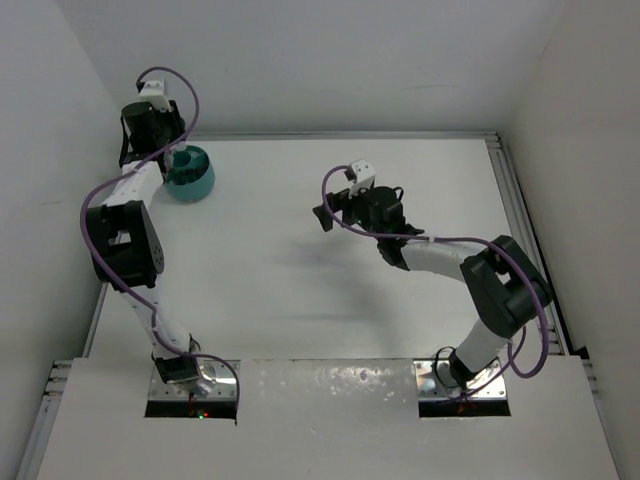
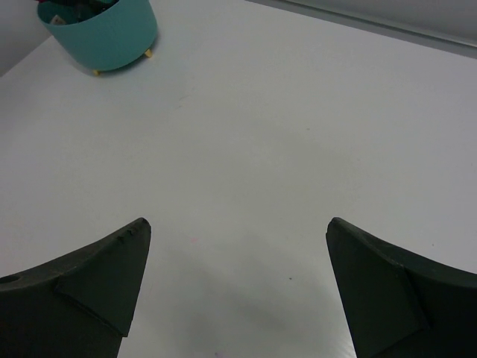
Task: Sort the stationery into containers
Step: Place the stationery in the storage box, then reset both arms
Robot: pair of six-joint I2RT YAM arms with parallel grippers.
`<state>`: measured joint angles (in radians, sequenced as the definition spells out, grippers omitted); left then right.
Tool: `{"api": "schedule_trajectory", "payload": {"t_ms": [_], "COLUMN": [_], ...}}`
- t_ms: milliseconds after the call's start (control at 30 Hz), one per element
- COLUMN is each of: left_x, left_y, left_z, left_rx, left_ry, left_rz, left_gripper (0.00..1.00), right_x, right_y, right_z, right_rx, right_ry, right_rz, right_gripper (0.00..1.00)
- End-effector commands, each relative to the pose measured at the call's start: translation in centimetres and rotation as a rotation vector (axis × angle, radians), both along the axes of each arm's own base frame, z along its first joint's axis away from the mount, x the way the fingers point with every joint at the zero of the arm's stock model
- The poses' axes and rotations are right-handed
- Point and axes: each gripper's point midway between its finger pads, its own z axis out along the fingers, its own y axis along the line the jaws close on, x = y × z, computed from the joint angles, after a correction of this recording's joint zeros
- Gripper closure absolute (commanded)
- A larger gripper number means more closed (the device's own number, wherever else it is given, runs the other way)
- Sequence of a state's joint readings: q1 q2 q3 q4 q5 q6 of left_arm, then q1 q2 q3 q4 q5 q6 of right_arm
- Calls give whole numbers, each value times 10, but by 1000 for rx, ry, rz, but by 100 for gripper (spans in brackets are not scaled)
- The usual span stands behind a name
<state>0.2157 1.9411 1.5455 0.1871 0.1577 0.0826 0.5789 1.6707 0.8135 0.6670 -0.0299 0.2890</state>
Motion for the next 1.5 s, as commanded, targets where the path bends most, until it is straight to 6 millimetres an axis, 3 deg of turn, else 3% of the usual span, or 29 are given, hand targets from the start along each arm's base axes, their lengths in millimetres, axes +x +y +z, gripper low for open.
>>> {"api": "schedule_trajectory", "payload": {"t_ms": [0, 300, 633, 800, 833, 933, 967, 1133, 1200, 1233, 1267, 1300, 1333, 1400, 1433, 1467], "left_x": [13, -8, -7, -2, -1, -2, -3, -6, -11, -14, -20, -24, -36, -56, -72, -98], "left_y": [14, 13, 0, 4, 3, 6, 7, 6, 4, 4, 0, 3, 6, 24, 43, 50], "left_z": [37, 14, -21, -21, -18, -11, -4, 33, 61, 74, 102, 118, 149, 175, 188, 198], "left_rx": [44, -39, -45, -32, -29, -30, -26, -9, -4, 10, 31, 47, 65, 75, 79, 74], "left_ry": [-106, 7, 69, 58, 57, 47, 35, -25, -71, -92, -134, -153, -180, -177, -180, -159], "left_rz": [-3, -36, -66, -58, -58, -40, -36, -35, -33, -32, -33, 0, 20, 115, 173, 222], "left_gripper": [100, 100, 100, 70, 56, 43, 42, 32, 31, 30, 30, 29, 28, 26, 25, 23], "right_x": [11, 12, 13, 17, 15, 11, 9, -6, -13, -17, -15, -16, -20, -39, -47, -53], "right_y": [1, -15, -18, -24, -25, -28, -30, -45, -52, -57, -68, -78, -97, -123, -133, -146], "right_z": [33, 40, 41, 52, 56, 61, 71, 80, 92, 85, 85, 82, 74, 55, 48, 41], "right_rx": [67, 36, 10, -1, -6, -20, -10, -10, 8, -15, -15, -26, -54, -114, -124, -115], "right_ry": [-76, -87, -77, -103, -106, -108, -122, -118, -112, -59, -22, 21, 119, 276, 331, 392], "right_rz": [-7, -42, -31, -38, -37, -38, -40, -74, -98, -115, -176, -218, -301, -369, -399, -441], "right_gripper": [1, 1, 1, 1, 1, 1, 1, 1, 1, 1, 1, 1, 1, 1, 1, 1]}}
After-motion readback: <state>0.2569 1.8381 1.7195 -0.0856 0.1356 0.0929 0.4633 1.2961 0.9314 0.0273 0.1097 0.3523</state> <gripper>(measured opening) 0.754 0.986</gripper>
